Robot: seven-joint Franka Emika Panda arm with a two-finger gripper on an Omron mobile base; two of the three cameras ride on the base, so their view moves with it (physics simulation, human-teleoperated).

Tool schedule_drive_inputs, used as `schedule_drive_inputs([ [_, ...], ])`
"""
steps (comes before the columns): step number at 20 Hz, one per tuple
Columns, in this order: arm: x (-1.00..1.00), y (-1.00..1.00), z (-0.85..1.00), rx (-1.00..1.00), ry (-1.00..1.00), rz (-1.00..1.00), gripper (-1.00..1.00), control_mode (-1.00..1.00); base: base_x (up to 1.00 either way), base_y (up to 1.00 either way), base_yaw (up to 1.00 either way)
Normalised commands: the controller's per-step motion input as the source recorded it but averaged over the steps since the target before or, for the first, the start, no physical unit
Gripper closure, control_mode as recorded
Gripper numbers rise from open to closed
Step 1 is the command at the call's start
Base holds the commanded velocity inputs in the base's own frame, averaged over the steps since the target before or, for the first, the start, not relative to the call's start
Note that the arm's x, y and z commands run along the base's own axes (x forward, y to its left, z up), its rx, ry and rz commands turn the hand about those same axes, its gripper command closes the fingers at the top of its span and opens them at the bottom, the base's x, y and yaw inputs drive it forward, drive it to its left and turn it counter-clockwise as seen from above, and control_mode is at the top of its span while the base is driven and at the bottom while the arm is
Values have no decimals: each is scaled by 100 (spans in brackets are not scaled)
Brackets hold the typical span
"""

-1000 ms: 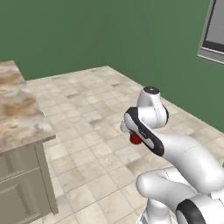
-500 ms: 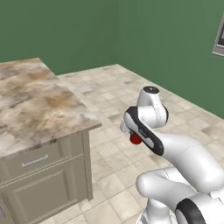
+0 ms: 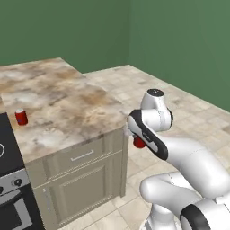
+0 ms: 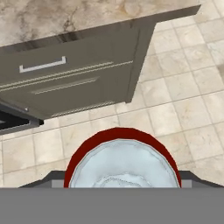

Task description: Four empty soda cans are scattered around the kitchen. Gather all the cans and cluster them next to the stove for recycling.

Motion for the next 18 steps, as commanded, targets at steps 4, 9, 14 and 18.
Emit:
schedule_drive_inputs([
  [4,0,0,0,0,0,0,100,100,4,68,19],
  [9,0,0,0,0,0,0,100,100,6,71,25],
  [14,0,0,0,0,0,0,100,100,20,61,25],
  [18,0,0,0,0,0,0,100,100,31,55,27],
])
